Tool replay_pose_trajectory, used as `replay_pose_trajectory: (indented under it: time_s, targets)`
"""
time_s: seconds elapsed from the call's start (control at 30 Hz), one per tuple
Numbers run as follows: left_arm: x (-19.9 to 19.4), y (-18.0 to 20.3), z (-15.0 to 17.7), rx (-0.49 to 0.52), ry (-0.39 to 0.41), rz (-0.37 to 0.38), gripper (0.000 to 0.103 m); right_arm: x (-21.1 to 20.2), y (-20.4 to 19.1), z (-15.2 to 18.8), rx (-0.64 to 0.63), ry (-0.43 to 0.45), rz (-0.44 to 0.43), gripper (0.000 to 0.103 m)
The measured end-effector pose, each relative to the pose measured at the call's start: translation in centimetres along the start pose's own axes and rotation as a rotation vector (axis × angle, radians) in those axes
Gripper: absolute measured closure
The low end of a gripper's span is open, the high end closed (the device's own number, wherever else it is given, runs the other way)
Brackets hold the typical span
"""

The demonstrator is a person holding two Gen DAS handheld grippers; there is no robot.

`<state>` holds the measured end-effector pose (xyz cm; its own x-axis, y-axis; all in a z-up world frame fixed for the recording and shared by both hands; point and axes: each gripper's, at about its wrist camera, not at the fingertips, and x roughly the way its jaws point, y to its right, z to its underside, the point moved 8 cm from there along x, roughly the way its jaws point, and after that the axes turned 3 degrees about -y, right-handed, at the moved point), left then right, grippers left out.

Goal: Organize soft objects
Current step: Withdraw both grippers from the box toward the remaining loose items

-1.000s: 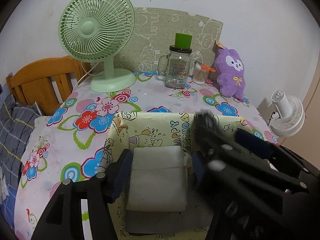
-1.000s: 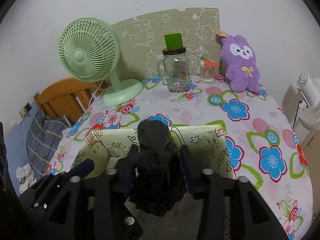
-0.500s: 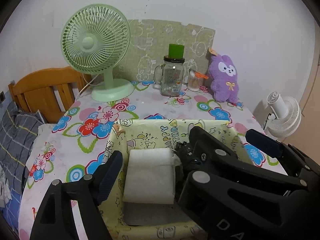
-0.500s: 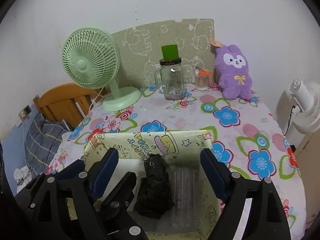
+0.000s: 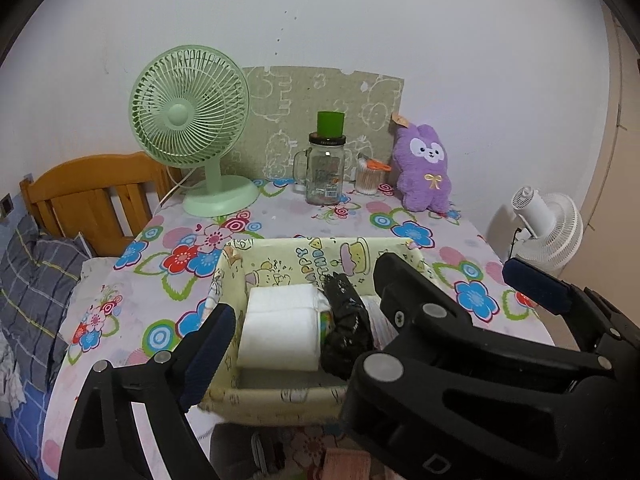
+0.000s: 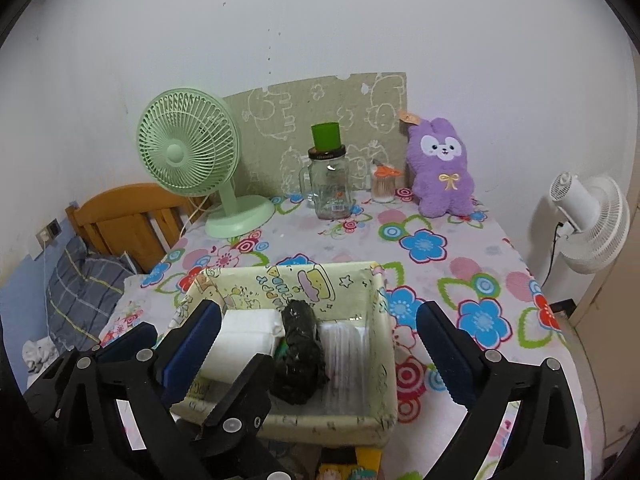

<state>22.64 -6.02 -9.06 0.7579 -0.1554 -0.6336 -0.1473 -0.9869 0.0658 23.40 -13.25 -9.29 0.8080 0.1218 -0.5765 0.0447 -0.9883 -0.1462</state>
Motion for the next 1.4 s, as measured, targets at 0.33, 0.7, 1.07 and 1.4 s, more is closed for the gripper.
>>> replay_pose_trajectory:
  time_s: [0.33, 0.7, 1.07, 1.4]
  targets:
    - [-2.7, 1.1, 1.5, 0.018, 0.032, -0.010, 0.010, -3.0, 0.3, 1.5, -0.002, 0.028, 0.010, 0.001]
    - [-4.2, 2.1, 3.9, 0.017, 0.030, 0.023, 0.010, -5.4, 1.1, 3.8, 0.004, 0.037, 0.048, 0.001]
    - [-5.0, 1.7, 6.7, -0.001, 0.030, 0.029, 0.009, -6.5, 0.6, 6.6, -0.013, 0.028, 0.062, 0.001]
    - [-5.1, 1.0, 9.1, -0.007, 0.038, 0.011, 0.009, -6.2, 0.1, 9.1, -0.024, 0.029, 0.067, 0.001]
